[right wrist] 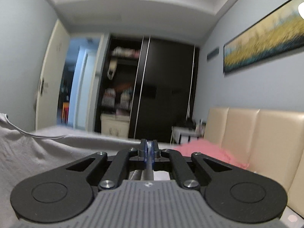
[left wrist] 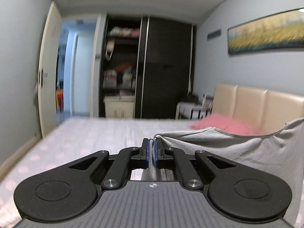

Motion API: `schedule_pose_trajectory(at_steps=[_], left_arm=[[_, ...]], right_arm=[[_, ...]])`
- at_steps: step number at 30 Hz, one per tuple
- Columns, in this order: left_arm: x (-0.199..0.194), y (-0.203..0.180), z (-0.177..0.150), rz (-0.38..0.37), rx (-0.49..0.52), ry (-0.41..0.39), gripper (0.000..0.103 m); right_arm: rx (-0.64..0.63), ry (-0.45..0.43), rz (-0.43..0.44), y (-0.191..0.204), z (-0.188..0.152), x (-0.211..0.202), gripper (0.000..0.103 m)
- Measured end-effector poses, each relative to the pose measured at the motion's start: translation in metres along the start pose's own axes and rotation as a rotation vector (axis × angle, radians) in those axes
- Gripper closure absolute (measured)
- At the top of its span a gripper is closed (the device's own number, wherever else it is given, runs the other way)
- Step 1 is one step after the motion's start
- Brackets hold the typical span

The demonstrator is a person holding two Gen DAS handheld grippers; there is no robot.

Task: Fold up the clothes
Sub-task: 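Lower the grey shirt onto the bed and open both grippers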

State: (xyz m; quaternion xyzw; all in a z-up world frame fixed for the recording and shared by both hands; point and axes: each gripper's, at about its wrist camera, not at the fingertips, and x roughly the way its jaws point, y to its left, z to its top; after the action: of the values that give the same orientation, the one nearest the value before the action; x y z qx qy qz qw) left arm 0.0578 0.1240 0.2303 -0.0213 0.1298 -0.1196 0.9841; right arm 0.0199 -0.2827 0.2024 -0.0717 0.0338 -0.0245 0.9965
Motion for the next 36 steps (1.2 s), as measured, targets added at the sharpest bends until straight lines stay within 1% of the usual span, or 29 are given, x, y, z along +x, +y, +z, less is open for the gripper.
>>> schedule_pose_trajectory(at_steps=[6, 8, 11, 15, 18, 21, 25, 29, 30, 31, 32, 33, 34, 35, 36], left_arm=[[0.106, 0.009, -0.033, 0.048, 0.037, 0.163, 0.099], [0.139, 0.016, -0.046, 0.061, 0.032, 0.214, 0.099], [0.188, 0.026, -0.073, 0.077, 0.013, 0.305, 0.099], [0.248, 0.035, -0.122, 0.092, 0.014, 0.439, 0.099], [0.279, 0.045, -0.158, 0.102, -0.028, 0.526, 0.099], [0.298, 0.05, -0.185, 0.108, -0.057, 0.583, 0.099], [0.308, 0.052, -0.205, 0.117, -0.055, 0.619, 0.099], [0.312, 0.051, -0.211, 0.119, -0.046, 0.634, 0.097], [0.314, 0.05, -0.21, 0.123, -0.042, 0.637, 0.095], [0.316, 0.049, -0.209, 0.127, -0.037, 0.639, 0.094], [0.318, 0.048, -0.208, 0.13, -0.033, 0.642, 0.092], [0.318, 0.048, -0.207, 0.136, -0.032, 0.645, 0.085], [0.317, 0.049, -0.204, 0.144, -0.043, 0.647, 0.074], [0.319, 0.051, -0.202, 0.154, -0.06, 0.644, 0.068], [0.318, 0.054, -0.199, 0.162, -0.077, 0.638, 0.058]], right_arm=[[-0.03, 0.211, 0.018, 0.004, -0.056, 0.123, 0.098], [-0.031, 0.285, 0.027, 0.009, -0.078, 0.162, 0.098], [-0.04, 0.394, 0.041, 0.018, -0.117, 0.209, 0.098], [-0.067, 0.515, 0.056, 0.026, -0.17, 0.254, 0.098], [-0.066, 0.583, 0.073, 0.029, -0.195, 0.277, 0.098], [-0.063, 0.633, 0.078, 0.033, -0.217, 0.296, 0.098], [-0.044, 0.68, 0.085, 0.034, -0.239, 0.308, 0.098], [-0.007, 0.723, 0.101, 0.033, -0.246, 0.312, 0.096], [0.004, 0.733, 0.103, 0.032, -0.245, 0.311, 0.093], [0.013, 0.737, 0.101, 0.031, -0.242, 0.309, 0.079], [0.022, 0.736, 0.095, 0.029, -0.237, 0.307, 0.07], [0.032, 0.722, 0.084, 0.027, -0.232, 0.302, 0.058], [0.042, 0.707, 0.078, 0.024, -0.225, 0.298, 0.057], [0.054, 0.701, 0.075, 0.02, -0.217, 0.293, 0.057], [0.067, 0.694, 0.072, 0.017, -0.21, 0.288, 0.057]])
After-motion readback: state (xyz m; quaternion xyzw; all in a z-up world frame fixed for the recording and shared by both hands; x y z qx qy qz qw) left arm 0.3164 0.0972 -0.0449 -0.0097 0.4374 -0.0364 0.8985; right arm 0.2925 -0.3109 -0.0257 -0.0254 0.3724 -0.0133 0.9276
